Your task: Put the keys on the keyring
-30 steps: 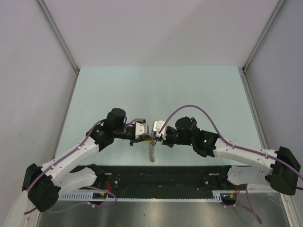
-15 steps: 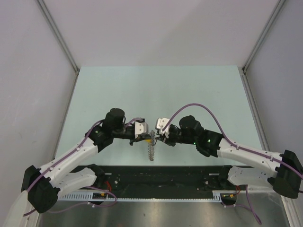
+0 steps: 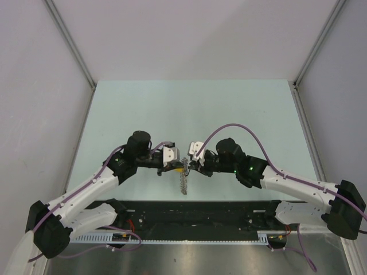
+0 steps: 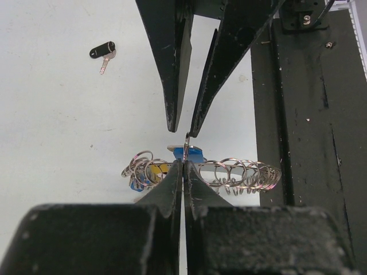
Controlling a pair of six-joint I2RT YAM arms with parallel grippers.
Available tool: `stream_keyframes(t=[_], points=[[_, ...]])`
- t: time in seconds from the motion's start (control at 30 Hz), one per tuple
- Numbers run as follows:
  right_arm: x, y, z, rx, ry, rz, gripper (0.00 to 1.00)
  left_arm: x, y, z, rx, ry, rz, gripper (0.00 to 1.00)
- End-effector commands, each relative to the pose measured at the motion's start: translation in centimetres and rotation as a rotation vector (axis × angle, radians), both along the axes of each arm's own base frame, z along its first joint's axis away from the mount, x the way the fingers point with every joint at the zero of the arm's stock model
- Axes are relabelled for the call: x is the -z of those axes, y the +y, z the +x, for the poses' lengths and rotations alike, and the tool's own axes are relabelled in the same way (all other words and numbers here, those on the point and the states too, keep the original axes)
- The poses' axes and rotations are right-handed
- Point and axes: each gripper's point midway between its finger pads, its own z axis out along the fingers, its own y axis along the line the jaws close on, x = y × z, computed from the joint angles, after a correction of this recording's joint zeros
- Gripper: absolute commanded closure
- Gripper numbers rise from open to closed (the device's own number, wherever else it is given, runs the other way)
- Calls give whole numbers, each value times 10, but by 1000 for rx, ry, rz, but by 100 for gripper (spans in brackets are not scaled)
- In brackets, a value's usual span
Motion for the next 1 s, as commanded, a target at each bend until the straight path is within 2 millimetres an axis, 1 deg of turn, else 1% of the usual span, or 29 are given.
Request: stream_keyframes(t=[0.0, 0.1, 0.13, 0.17, 0.23, 0.27, 0.3, 0.37, 0.53, 0.63, 0.87, 0.97], points=[[-4, 5, 0, -18, 2, 29, 80, -25, -7, -2, 34, -51, -81, 100], [-3, 6, -1, -26, 8, 27, 83, -24, -7, -2, 34, -49, -80, 100], [-8, 9, 1, -24, -7, 50, 84, -24, -7, -2, 34, -50, -81, 100], [-9, 9, 1, -26, -10, 52, 85, -25, -7, -1, 34, -50, -82, 100], [-9, 9, 0, -29, -8, 52, 92, -24, -7, -2, 33, -48, -82, 100], [-9, 9, 1, -26, -8, 51, 98, -24, -7, -2, 33, -49, -81, 100], [-10, 9, 1, -27, -11, 52, 100, -24, -7, -2, 32, -44, -81, 100], [-13, 8, 2, -22, -20, 59, 100, -23, -7, -1, 32, -44, -78, 100], [-21, 8, 3, -14, -40, 80, 100, -15, -7, 1, 26, -10, -40, 100], [-26, 9, 2, -19, -49, 94, 100, -14, -7, 0, 31, 1, -35, 100], [-31, 10, 2, -20, -62, 104, 100, -10, -7, 0, 31, 18, -19, 100], [-29, 11, 2, -25, -60, 97, 100, -10, -7, 0, 32, 22, -19, 100]])
